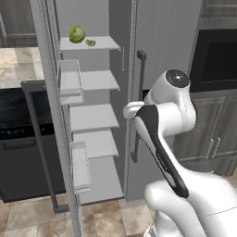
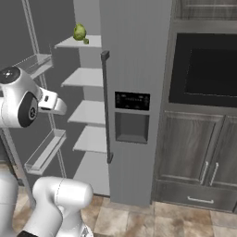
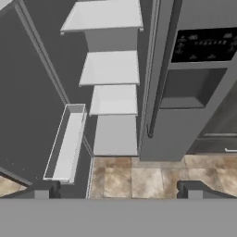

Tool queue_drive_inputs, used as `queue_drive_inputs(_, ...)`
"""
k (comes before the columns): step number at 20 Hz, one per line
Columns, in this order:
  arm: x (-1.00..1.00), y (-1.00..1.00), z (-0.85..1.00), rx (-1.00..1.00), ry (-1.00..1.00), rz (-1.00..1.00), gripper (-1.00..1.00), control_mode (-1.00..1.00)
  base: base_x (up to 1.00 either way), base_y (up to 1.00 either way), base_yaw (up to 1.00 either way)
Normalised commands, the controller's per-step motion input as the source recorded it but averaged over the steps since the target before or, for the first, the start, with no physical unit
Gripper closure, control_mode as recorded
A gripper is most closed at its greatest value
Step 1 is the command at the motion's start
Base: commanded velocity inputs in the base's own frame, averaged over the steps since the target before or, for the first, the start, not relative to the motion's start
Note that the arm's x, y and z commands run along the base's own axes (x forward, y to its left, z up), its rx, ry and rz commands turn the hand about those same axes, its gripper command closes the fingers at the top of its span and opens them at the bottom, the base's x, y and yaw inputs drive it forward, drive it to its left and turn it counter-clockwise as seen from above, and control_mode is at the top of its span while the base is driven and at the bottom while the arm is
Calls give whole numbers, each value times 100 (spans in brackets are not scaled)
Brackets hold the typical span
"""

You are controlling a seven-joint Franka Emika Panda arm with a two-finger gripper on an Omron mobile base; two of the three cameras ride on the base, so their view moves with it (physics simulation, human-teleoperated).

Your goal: Take the lemon wedge from the fridge and place it on the plate with fish on the dining counter.

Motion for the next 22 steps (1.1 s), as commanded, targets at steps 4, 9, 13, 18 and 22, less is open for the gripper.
queue_drive_inputs(4,0,0,0,0,0,0,-100,100,38,3,0)
queue_drive_inputs(9,0,0,0,0,0,0,-100,100,56,0,-1)
queue_drive_inputs(13,0,0,0,0,0,0,-100,100,75,0,-5)
queue_drive_inputs(18,0,0,0,0,0,0,-100,100,83,1,-7)
queue_drive_inputs(22,0,0,0,0,0,0,-100,100,76,7,-7)
